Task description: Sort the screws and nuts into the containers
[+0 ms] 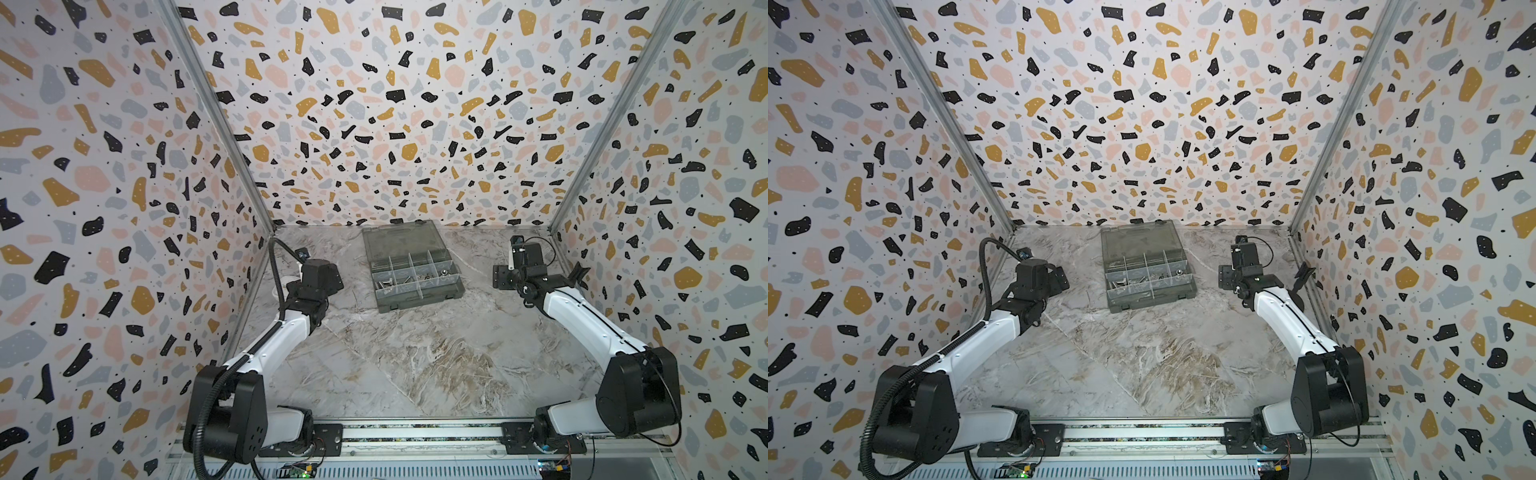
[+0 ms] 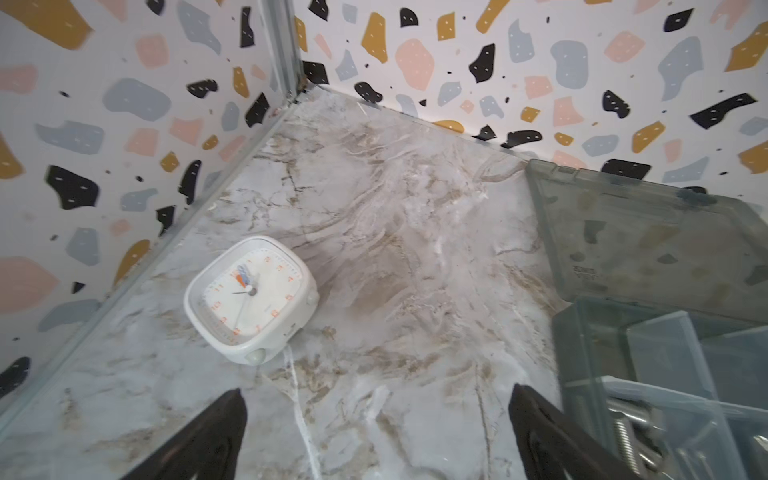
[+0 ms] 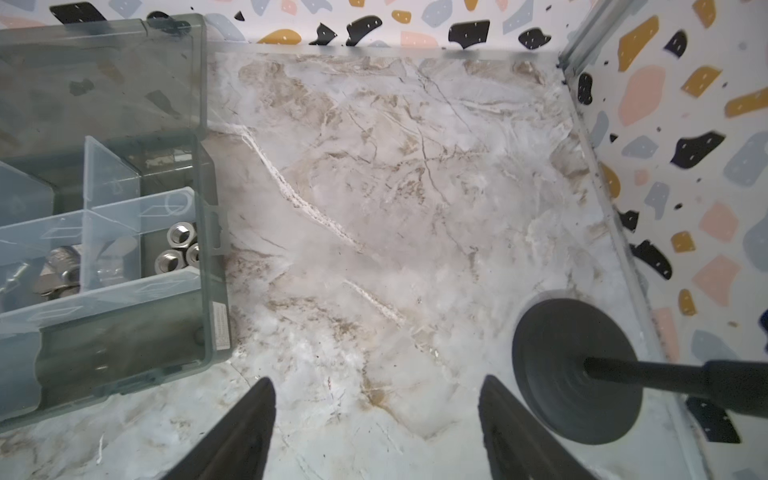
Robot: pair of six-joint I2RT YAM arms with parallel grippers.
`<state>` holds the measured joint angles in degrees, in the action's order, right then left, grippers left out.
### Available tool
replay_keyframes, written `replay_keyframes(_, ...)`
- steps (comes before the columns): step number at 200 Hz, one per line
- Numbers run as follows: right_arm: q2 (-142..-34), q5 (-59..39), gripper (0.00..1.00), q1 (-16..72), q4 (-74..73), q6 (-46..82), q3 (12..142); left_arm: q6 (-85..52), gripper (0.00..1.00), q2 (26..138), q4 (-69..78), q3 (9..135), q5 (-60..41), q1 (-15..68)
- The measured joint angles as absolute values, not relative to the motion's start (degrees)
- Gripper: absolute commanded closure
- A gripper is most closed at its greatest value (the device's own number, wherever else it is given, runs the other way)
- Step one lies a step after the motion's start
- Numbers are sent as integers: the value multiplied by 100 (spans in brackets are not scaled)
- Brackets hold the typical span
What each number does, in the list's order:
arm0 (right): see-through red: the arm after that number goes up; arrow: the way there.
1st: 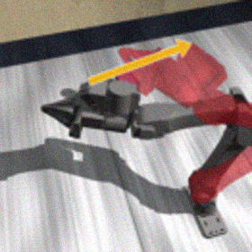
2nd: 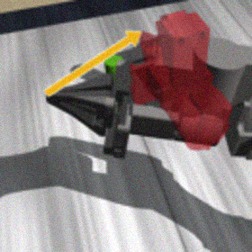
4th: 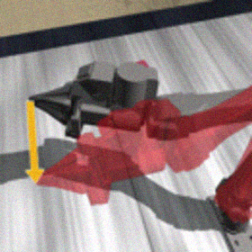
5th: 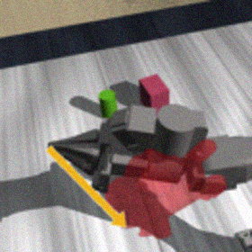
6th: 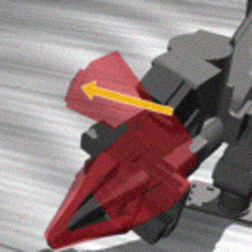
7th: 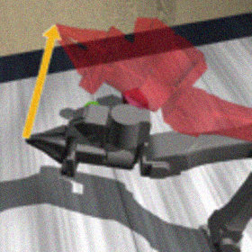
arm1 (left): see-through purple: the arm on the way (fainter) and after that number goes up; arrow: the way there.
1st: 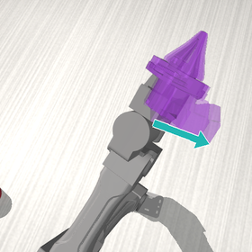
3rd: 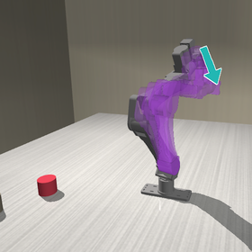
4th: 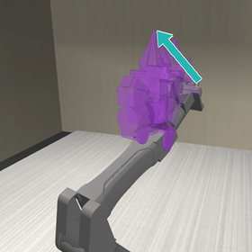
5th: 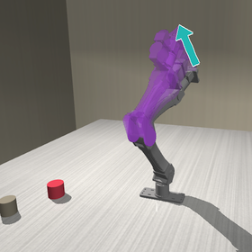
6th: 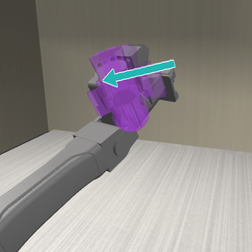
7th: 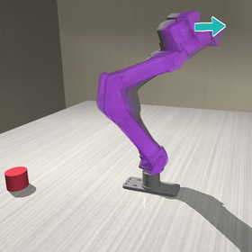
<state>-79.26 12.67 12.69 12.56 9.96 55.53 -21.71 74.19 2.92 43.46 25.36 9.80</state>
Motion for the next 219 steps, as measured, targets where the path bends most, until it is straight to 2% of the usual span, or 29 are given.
replay_keyframes(41, -7091, 1627, 1, 1098, -386, 569, 3811, -1459, 0, 6995, 1870, 3347, 3369, 954)
replay_keyframes(68, -7061, 1671, 1, 926, -1321, 305, 3413, -1238, 0, 7220, 2541, 3028, 3520, 904)
replay_keyframes(94, -7089, 1282, 1, 751, -2425, 276, 2744, -1129, 0, 7609, 3227, 2720, 3555, 899)
replay_keyframes(142, -7579, 701, 1, 427, -4246, 311, 1529, -1111, 0, 8134, 4777, 1890, 3468, 821)
replay_keyframes(168, -7808, 489, 1, 257, -5092, 329, 1422, -1081, 0, 8418, 5627, 1435, 3336, 803)
replay_keyframes(219, -8545, 102, 1, 189, -6541, 220, 1234, -827, 0, 8753, 6445, 1385, 2821, 816)
